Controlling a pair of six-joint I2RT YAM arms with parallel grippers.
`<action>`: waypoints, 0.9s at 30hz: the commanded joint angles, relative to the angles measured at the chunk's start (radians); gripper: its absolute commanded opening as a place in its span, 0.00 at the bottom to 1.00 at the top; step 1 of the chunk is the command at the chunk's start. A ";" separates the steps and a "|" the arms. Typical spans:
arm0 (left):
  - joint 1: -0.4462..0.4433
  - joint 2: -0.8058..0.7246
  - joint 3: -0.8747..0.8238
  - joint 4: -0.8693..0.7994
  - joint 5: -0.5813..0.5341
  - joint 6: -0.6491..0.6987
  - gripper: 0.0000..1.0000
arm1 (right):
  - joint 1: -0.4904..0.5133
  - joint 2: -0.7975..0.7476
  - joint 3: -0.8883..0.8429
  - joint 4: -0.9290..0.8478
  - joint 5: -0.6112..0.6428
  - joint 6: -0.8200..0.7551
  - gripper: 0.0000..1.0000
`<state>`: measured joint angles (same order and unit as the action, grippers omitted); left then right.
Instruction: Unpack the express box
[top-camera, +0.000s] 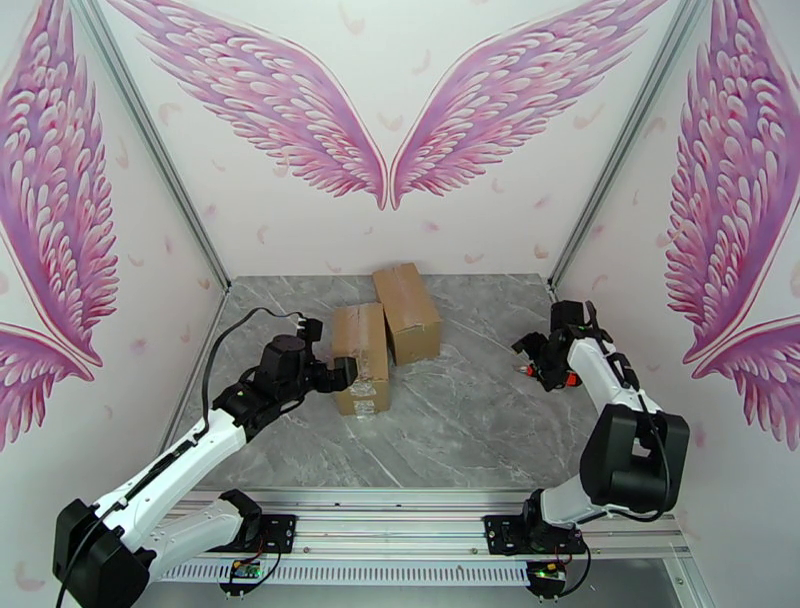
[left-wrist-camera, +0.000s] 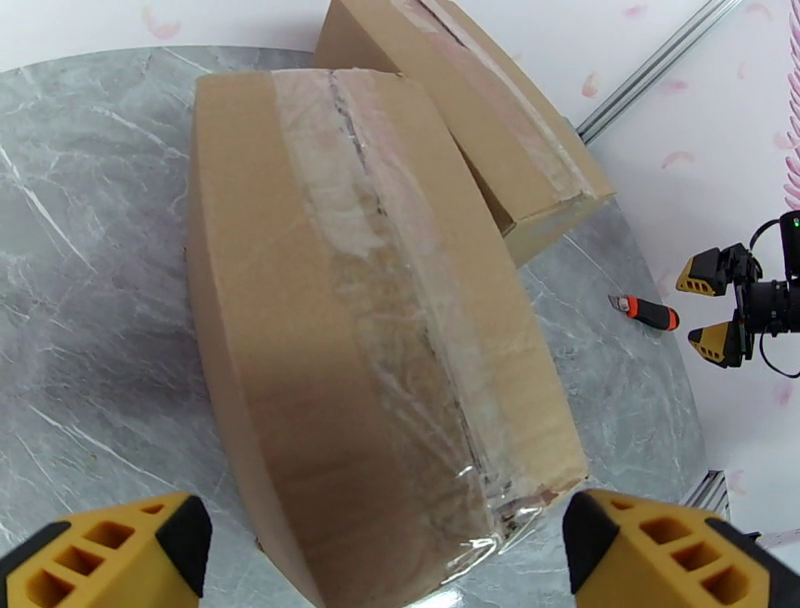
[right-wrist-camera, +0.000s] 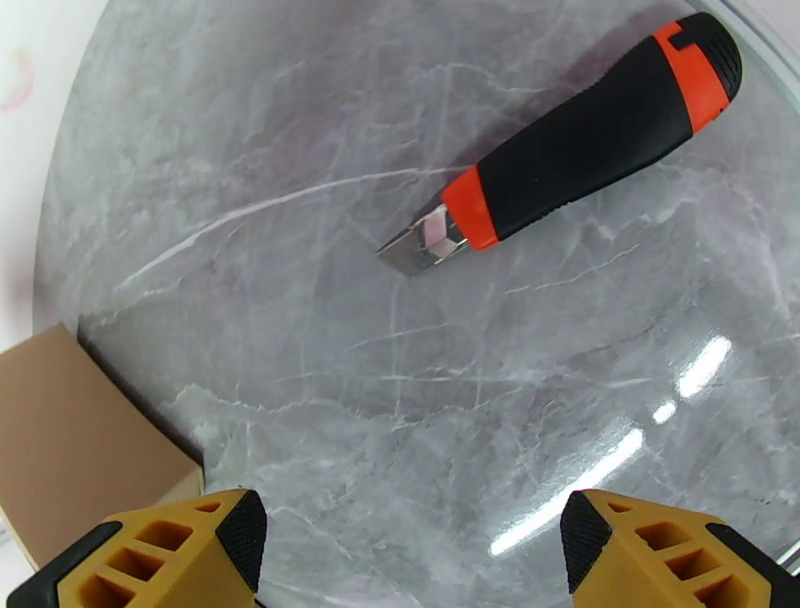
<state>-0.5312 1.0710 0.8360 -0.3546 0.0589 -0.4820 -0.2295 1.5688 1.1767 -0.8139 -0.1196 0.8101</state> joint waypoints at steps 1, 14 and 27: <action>-0.001 -0.034 0.006 -0.028 -0.053 0.047 0.99 | -0.029 0.057 0.051 -0.029 0.047 0.063 0.84; 0.007 -0.051 0.000 -0.046 -0.101 0.069 0.99 | -0.107 0.277 0.175 -0.044 0.087 0.172 0.83; 0.010 -0.054 -0.007 -0.064 -0.123 0.062 0.99 | -0.116 0.401 0.274 -0.092 0.147 0.206 0.82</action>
<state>-0.5255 1.0176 0.8360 -0.3923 -0.0498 -0.4232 -0.3370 1.9339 1.4162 -0.8665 -0.0036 0.9951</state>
